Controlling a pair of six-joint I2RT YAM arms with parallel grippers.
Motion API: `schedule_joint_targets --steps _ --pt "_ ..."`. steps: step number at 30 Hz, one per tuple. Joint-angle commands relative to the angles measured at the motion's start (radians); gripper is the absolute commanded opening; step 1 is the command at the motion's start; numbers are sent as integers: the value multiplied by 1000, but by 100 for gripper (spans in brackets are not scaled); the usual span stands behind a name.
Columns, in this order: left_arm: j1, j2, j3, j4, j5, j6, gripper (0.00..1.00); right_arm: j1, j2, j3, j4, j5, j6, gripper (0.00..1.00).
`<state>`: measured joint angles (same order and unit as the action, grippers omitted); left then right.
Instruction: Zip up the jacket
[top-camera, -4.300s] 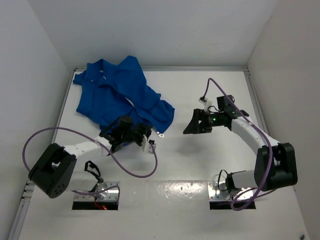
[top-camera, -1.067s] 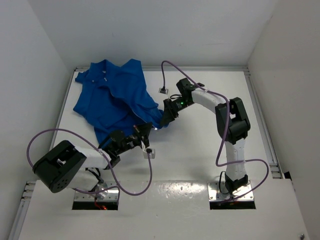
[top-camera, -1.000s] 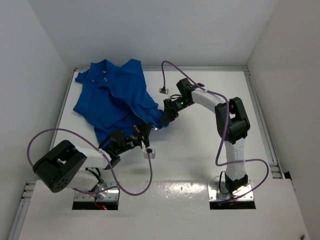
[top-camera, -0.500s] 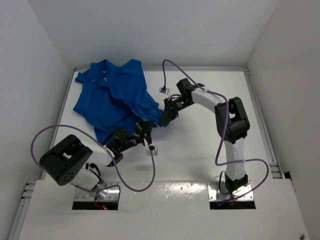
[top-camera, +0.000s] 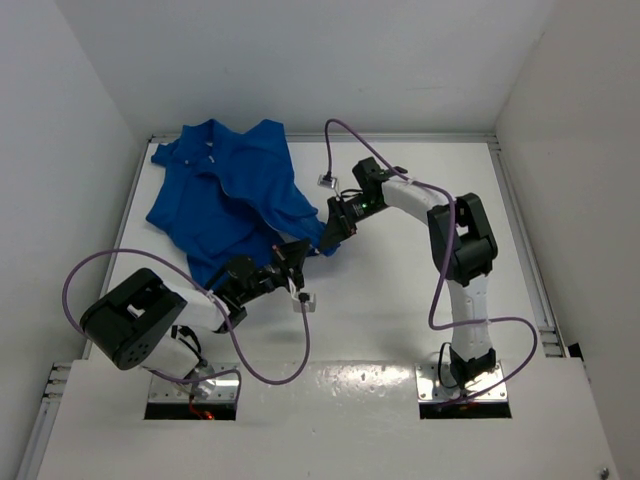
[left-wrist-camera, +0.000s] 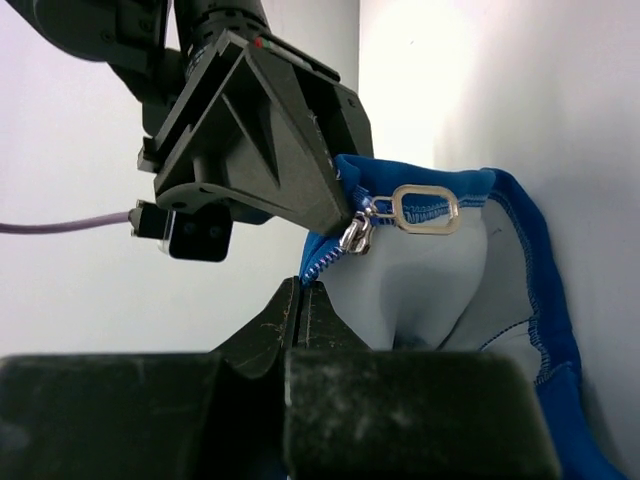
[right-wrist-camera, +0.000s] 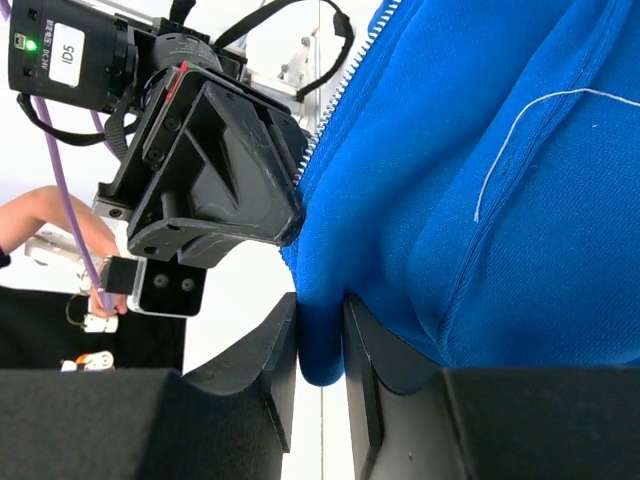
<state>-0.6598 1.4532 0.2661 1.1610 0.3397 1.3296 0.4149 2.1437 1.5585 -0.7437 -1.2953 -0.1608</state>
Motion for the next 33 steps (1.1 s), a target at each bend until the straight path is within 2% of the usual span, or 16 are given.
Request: schedule_joint_targets --steps 1,6,11,13,19,22,23,24,26,27,29,30,31,32,33 --pt "-14 -16 -25 40 88 31 0 7 1 51 -8 -62 -5 24" --pt "5 -36 -25 -21 130 65 0 7 25 90 -87 -78 -68 24" --pt "32 -36 -16 -46 151 88 0 7 27 110 -170 -85 -124 10" --pt "32 -36 -16 -46 151 88 0 13 25 127 -228 -75 -193 5" --pt "51 -17 -7 -46 141 99 0 27 57 205 -477 -13 -434 3" --pt "51 -8 4 -34 96 76 1 28 55 204 -522 2 -463 0" --pt "51 -8 13 -20 73 65 9 27 53 193 -513 4 -464 0" --pt "51 -8 13 -8 59 50 31 28 39 189 -497 2 -461 0" --pt "51 -58 4 -7 13 -27 59 21 24 134 -360 -1 -372 0" --pt "40 -86 4 -41 -7 -59 77 22 3 91 -314 -4 -297 0" --pt "31 -166 4 -127 -80 -188 82 13 -60 39 -91 -4 -179 0" --pt "31 -268 40 -277 -105 -238 83 9 -77 -53 -22 1 -78 0" --pt "31 -319 60 -359 -120 -354 83 7 -134 -83 113 14 22 0" --pt "31 -367 79 -430 -163 -425 85 -5 -149 -113 177 25 134 0" --pt "20 -411 126 -581 -182 -496 85 -10 -166 -199 331 37 205 0"
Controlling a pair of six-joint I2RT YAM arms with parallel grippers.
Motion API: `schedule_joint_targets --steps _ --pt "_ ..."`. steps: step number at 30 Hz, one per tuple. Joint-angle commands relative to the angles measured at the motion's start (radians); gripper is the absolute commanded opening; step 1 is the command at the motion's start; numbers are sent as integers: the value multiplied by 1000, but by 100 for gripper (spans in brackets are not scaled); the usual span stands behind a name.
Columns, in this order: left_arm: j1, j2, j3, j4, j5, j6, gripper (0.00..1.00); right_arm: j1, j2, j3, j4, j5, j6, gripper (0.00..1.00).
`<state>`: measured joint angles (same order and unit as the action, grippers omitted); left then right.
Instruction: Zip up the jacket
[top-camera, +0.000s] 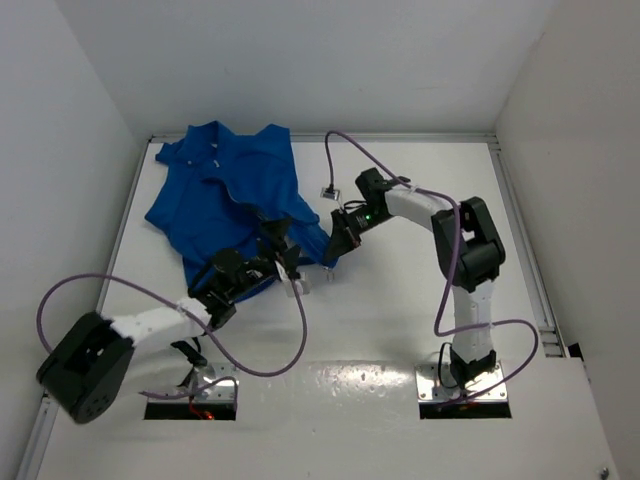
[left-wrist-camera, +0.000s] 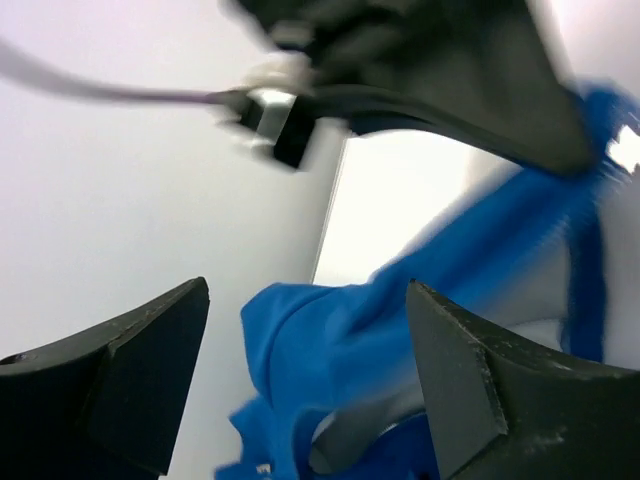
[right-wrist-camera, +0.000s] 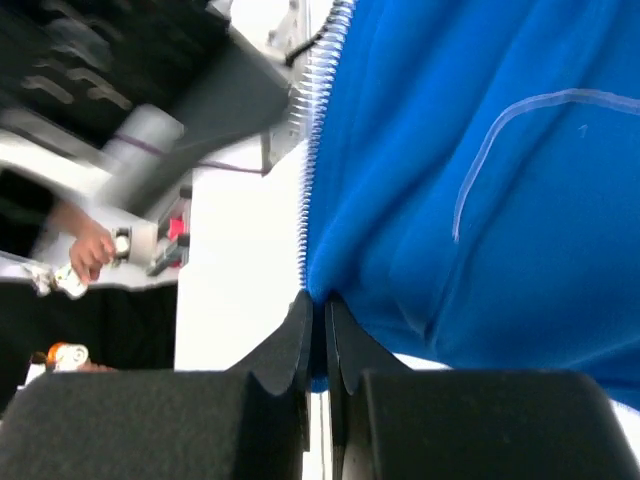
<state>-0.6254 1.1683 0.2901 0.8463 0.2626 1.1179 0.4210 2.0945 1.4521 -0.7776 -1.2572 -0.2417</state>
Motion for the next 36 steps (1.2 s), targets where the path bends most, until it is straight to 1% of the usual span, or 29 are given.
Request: schedule_joint_targets --steps 1,2,3,4,5,6,7,8,9,10,11,12,13,14,15,16,18,20,22,24,25,26,29,30,36 --pt "-14 -206 131 -347 -117 -353 85 -28 -132 -119 523 13 350 0" --pt "-14 -237 159 -418 -137 -503 85 -39 -170 -180 603 56 546 0" --pt "-14 -260 222 -482 -182 -586 83 -51 -182 -238 676 74 614 0" --pt "-14 -277 256 -613 -204 -675 81 -57 -206 -293 938 94 678 0" --pt "-14 -288 323 -741 -229 -843 76 -67 -212 -333 1054 149 852 0" --pt "-14 -288 323 -742 -229 -928 76 -71 -221 -346 1146 171 899 0" --pt "-1 -288 374 -830 -229 -1005 75 -74 -225 -383 1194 211 979 0" --pt "10 -288 391 -864 -199 -1141 72 -76 -228 -398 1242 249 1019 0" --pt "25 -265 402 -884 -160 -1211 71 -67 -231 -416 1349 304 1115 0" --pt "64 -253 402 -897 -72 -1275 66 -64 -237 -464 1395 324 1148 0" --pt "79 -239 402 -897 -27 -1407 64 -50 -229 -476 1440 353 1176 0" --pt "98 -225 402 -906 16 -1466 63 -32 -225 -486 1518 381 1255 0" --pt "114 -198 388 -906 115 -1521 63 -22 -223 -490 1531 393 1274 0" --pt "145 -188 374 -856 159 -1576 61 -4 -225 -492 1540 404 1291 0" --pt "157 -188 360 -825 196 -1689 61 11 -223 -498 1557 442 1321 0" --pt "168 -188 345 -791 239 -1739 61 30 -228 -493 1557 444 1320 0" --pt "168 -159 345 -748 228 -1805 63 48 -237 -495 1577 449 1332 0" --pt "188 -131 345 -712 228 -1820 65 76 -240 -506 1614 441 1355 0" --pt "225 -85 345 -688 228 -1866 65 93 -257 -519 1637 433 1355 0" --pt "263 -41 354 -652 260 -1911 65 93 -272 -553 1646 427 1357 0" --pt "276 -32 354 -642 260 -1960 66 93 -278 -570 1647 426 1364 0" --pt "286 -32 345 -616 271 -1978 66 93 -281 -588 1657 424 1357 0" --pt "317 -22 345 -604 271 -2006 66 59 -301 -624 1673 417 1357 0" --pt "317 -22 345 -604 271 -2006 66 79 -306 -636 1677 415 1357 0" --pt "328 30 345 -541 271 -2075 63 78 -303 -638 1703 409 1371 0"
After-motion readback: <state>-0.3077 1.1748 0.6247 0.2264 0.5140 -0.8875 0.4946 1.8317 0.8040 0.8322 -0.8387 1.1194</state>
